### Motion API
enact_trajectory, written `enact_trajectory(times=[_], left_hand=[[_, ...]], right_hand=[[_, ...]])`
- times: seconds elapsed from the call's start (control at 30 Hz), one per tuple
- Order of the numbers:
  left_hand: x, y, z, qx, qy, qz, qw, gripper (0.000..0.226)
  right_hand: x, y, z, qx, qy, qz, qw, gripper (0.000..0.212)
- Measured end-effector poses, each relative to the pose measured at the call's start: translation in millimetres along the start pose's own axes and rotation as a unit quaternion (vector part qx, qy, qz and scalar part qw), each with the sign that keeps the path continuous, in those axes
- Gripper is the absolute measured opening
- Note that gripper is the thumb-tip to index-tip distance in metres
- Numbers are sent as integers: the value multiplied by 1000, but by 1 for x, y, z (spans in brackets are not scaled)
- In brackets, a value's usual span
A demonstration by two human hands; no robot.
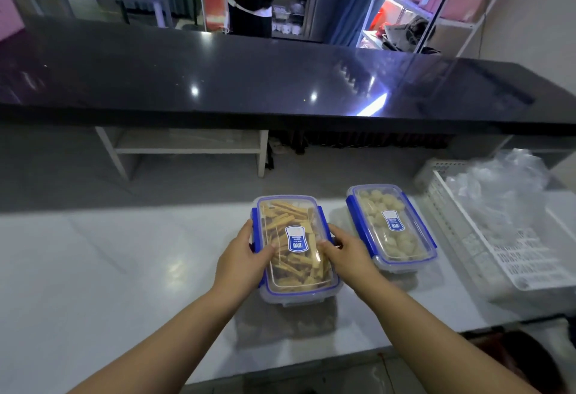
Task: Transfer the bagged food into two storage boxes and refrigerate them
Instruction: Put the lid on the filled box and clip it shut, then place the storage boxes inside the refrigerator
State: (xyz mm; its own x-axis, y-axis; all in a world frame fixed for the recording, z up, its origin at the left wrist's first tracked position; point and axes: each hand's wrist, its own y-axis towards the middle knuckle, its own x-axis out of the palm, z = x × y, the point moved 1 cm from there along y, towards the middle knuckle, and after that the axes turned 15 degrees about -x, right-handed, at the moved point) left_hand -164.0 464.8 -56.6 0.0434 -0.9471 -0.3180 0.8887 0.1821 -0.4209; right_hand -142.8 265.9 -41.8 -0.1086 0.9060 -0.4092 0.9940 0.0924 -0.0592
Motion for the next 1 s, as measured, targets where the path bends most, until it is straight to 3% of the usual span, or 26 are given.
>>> enact_trajectory(times=[0.33, 0.43, 0.57, 0.8, 1.0], left_hand=[[38, -14, 70, 43, -60, -42, 996, 39], [66, -20, 87, 34, -58, -51, 996, 50], [111, -27, 111, 43, -38, -67, 996, 61], [218, -45, 162, 34, -64, -98, 993, 45], [309, -63, 202, 41, -69, -156, 984, 49]], right_hand=[[-70, -4, -13, -97, 9, 152, 984, 28], [-101, -7, -5, -102, 22, 179, 978, 27], [-150, -9, 13, -105, 63, 194, 973, 28], [-260, -26, 47, -114, 74, 223, 965, 23], [-351, -54, 72, -99, 73, 283, 951, 26]])
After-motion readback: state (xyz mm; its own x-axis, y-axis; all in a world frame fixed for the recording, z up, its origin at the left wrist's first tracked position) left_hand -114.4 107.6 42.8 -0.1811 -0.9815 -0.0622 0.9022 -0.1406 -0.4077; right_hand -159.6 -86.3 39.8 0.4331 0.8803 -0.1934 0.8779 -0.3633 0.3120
